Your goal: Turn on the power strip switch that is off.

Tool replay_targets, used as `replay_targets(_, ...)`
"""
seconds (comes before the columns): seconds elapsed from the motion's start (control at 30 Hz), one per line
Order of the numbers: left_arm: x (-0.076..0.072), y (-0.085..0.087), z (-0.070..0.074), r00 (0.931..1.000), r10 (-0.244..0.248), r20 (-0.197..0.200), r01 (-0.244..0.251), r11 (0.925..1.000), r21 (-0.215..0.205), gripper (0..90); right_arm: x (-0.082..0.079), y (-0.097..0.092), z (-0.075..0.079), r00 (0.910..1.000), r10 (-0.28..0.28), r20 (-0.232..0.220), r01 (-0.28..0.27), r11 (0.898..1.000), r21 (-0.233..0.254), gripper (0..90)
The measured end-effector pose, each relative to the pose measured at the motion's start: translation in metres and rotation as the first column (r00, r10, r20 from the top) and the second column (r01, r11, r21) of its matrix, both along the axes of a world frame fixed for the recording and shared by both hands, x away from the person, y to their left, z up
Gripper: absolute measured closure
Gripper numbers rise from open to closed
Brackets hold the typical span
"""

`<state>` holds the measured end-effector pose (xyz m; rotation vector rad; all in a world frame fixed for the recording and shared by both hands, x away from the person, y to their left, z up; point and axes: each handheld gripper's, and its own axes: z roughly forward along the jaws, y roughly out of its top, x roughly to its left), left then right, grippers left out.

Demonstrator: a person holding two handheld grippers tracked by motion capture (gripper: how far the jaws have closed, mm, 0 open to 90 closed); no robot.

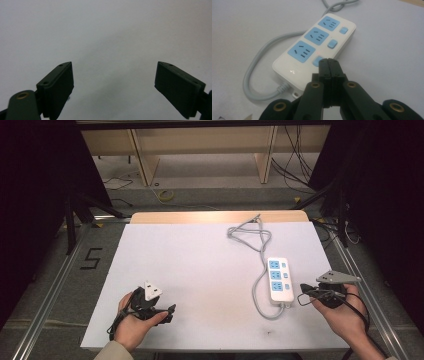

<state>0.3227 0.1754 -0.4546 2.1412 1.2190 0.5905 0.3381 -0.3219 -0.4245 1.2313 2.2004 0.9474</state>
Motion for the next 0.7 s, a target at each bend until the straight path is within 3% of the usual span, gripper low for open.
replay_targets(0.7,0.000,-0.001,0.000,1.0000,-0.002,0.000,0.002,1.0000,-0.001,15.2,0.014,0.005,0.003,0.9999,-0.009,-0.006,0.009,1.000,0.005,90.0)
